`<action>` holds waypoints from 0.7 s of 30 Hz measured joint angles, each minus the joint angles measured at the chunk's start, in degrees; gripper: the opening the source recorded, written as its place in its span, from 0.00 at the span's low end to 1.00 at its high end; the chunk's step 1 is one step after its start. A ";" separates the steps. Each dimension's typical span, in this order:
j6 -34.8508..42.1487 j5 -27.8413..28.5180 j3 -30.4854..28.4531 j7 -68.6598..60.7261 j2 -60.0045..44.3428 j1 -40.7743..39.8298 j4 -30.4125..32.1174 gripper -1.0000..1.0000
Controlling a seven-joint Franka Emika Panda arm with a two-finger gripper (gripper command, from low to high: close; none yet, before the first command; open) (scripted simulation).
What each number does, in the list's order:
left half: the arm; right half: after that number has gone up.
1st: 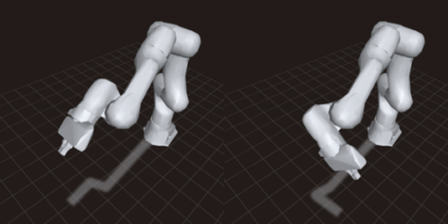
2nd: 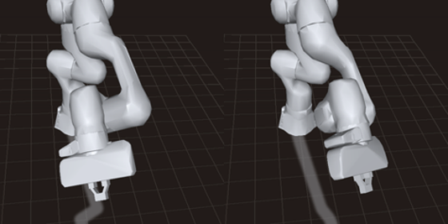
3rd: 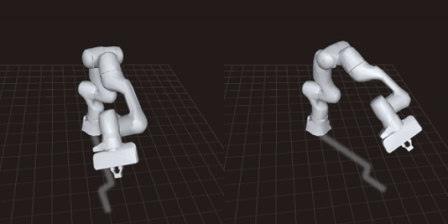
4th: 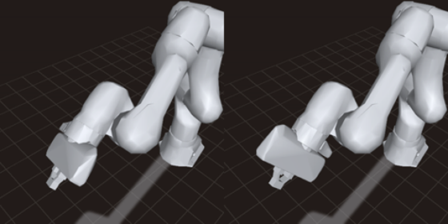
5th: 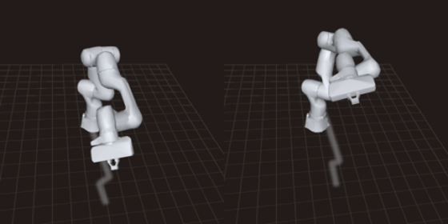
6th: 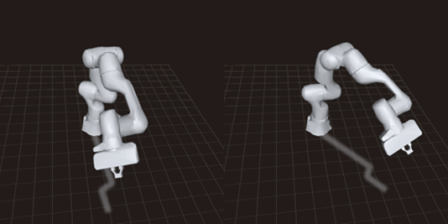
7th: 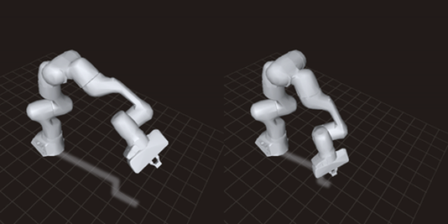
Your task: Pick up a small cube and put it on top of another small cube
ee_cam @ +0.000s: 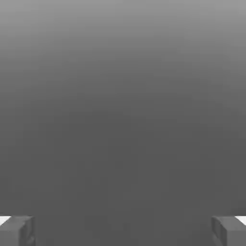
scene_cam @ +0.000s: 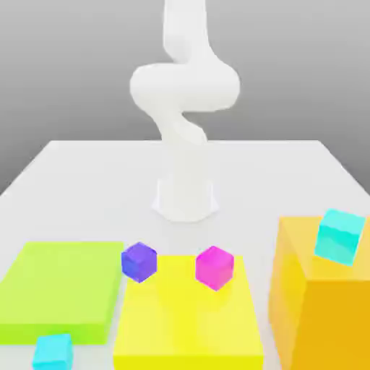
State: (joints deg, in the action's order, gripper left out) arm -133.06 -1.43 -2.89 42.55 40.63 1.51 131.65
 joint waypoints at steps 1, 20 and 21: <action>-0.53 -0.65 -1.26 -1.46 -2.24 0.65 -0.06 0.50; -9.90 -15.94 -15.57 -29.73 -41.87 2.68 -1.13 0.50; -10.45 -16.41 -15.65 -30.98 -43.87 2.21 -1.16 0.50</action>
State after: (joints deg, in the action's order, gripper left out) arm -143.51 -17.84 -18.54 11.56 -3.24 3.73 130.49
